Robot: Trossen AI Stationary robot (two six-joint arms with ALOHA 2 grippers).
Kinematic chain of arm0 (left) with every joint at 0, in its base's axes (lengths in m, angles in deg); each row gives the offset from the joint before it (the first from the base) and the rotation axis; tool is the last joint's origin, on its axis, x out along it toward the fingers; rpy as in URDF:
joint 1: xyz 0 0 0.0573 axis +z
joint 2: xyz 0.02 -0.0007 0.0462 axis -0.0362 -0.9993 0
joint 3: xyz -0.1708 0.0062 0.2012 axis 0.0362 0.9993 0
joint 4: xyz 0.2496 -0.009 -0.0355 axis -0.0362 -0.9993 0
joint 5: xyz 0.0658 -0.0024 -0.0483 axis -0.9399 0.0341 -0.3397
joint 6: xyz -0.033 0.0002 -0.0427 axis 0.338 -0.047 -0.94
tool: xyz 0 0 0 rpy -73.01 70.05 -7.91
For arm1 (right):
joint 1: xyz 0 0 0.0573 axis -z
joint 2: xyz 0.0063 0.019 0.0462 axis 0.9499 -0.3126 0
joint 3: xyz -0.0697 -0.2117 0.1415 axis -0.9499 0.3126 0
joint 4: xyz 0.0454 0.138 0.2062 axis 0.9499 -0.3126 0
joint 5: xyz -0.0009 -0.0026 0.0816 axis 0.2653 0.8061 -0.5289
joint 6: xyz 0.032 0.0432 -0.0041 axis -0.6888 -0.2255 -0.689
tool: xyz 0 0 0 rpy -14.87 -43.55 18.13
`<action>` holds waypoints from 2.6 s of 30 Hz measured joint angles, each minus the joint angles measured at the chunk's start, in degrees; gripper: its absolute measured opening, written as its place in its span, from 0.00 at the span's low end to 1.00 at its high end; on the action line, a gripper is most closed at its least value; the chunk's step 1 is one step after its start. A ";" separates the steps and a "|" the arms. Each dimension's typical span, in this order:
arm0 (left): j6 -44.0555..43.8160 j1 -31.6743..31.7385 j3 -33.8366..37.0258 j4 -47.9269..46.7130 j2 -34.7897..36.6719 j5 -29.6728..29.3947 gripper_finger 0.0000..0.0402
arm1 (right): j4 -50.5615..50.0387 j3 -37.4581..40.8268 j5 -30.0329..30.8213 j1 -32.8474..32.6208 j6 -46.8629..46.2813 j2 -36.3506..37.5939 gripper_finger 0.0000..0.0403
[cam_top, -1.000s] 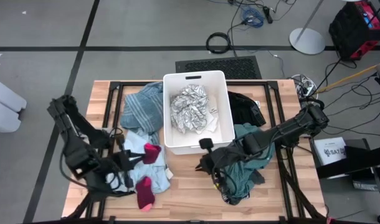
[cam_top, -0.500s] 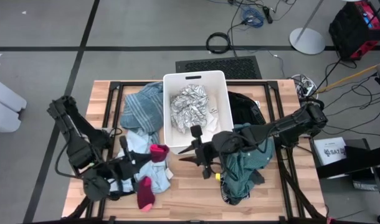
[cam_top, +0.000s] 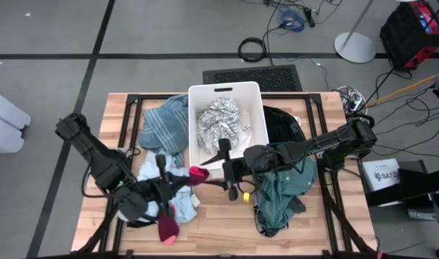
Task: Sort clothes
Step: Put the top red sock into the white bin, then put the red sock into the white bin
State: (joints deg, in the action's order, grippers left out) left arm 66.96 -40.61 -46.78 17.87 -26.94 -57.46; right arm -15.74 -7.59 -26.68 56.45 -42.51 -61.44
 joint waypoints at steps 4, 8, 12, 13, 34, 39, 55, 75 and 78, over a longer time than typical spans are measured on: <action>0.00 1.38 0.00 -0.02 -0.48 0.31 0.00 | 0.72 0.00 0.11 0.32 -0.52 0.00 0.54; -0.06 2.03 0.00 -0.29 -0.48 1.31 0.00 | -0.28 0.00 0.09 0.62 -1.31 0.00 0.37; -0.26 2.24 0.00 -0.26 -0.48 1.38 0.01 | -0.97 0.00 0.24 0.92 -0.70 0.00 0.08; -0.44 2.26 0.00 -0.24 -0.48 1.38 0.03 | -0.92 0.00 0.35 1.03 -0.16 0.00 0.04; -23.98 3.47 0.00 -24.46 -0.59 -11.61 0.33 | -16.74 0.02 25.20 7.12 2.99 7.63 0.00; -26.62 6.16 0.00 -25.71 -0.63 -3.80 0.33 | -18.84 0.02 18.54 15.91 -0.40 8.59 0.00; -27.04 14.63 0.00 -27.01 -4.59 9.11 0.33 | -30.81 0.11 -7.67 38.72 -24.10 4.86 0.00; -25.94 15.31 0.00 -27.02 -4.78 10.50 0.33 | -47.62 0.07 -22.69 35.49 -23.45 4.90 0.33; -25.98 15.31 0.00 -27.02 -4.78 10.53 0.33 | -47.65 0.07 -22.69 35.49 -23.25 4.90 0.39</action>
State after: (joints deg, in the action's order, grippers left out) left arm 40.98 -25.30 -46.78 -9.14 -31.72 -46.92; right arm -63.39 -7.52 -49.36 91.95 -65.76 -56.54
